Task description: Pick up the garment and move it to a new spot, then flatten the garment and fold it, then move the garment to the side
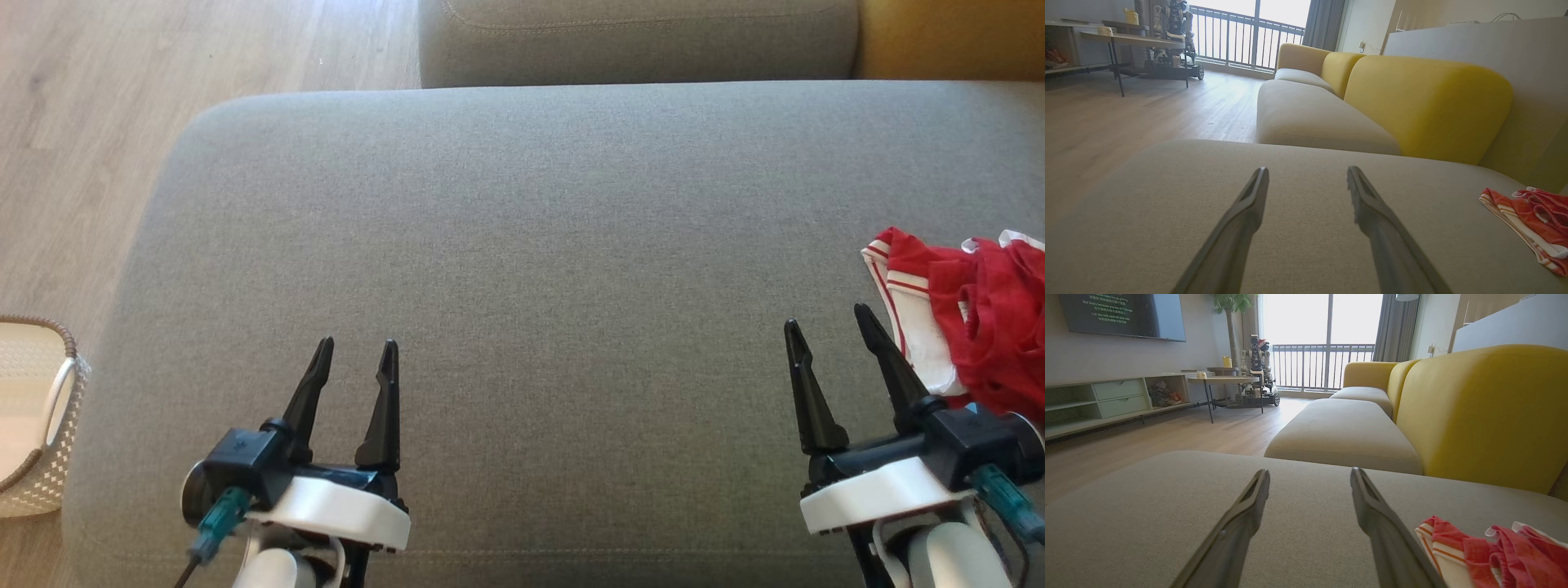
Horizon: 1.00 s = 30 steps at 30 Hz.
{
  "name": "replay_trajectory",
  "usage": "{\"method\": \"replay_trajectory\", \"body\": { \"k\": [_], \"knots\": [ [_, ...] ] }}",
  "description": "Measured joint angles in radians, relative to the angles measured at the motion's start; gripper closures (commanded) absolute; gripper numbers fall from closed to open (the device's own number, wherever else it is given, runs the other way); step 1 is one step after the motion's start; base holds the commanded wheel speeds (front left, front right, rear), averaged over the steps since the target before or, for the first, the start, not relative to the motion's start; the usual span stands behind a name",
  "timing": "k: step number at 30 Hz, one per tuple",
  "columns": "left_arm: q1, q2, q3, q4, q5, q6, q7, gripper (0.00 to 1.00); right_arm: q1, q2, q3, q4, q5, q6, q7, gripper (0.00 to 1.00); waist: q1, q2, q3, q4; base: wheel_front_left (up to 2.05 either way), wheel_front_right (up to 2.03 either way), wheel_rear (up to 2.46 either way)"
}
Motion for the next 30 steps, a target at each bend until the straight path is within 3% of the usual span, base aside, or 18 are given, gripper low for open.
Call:
{"method": "replay_trajectory", "body": {
  "k": [12,13,19,30],
  "knots": [
    [0.006,0.000,0.012,-0.002,-0.060,-0.044,0.000,0.00,0.000,0.000,0.001,0.000,0.000,0.000,0.000,0.00,0.0000,0.0000,-0.008,0.001,0.00,0.00,0.00],
    [0.009,0.000,0.014,0.000,-0.071,-0.046,0.000,1.00,0.000,0.000,0.001,0.000,0.000,0.000,0.000,1.00,0.0000,0.0000,-0.009,0.000,0.00,0.00,0.00],
    [0.069,0.000,0.003,0.092,-0.081,-0.047,0.001,1.00,0.041,0.000,0.006,0.094,0.009,0.000,0.006,1.00,0.0000,0.0000,-0.010,-0.002,0.00,0.00,0.00],
    [0.072,0.004,0.020,0.096,-0.202,-0.052,0.025,1.00,0.046,0.000,0.006,0.106,0.149,0.000,0.029,1.00,0.0000,0.0000,-0.012,-0.013,0.00,0.00,0.00]
  ]
}}
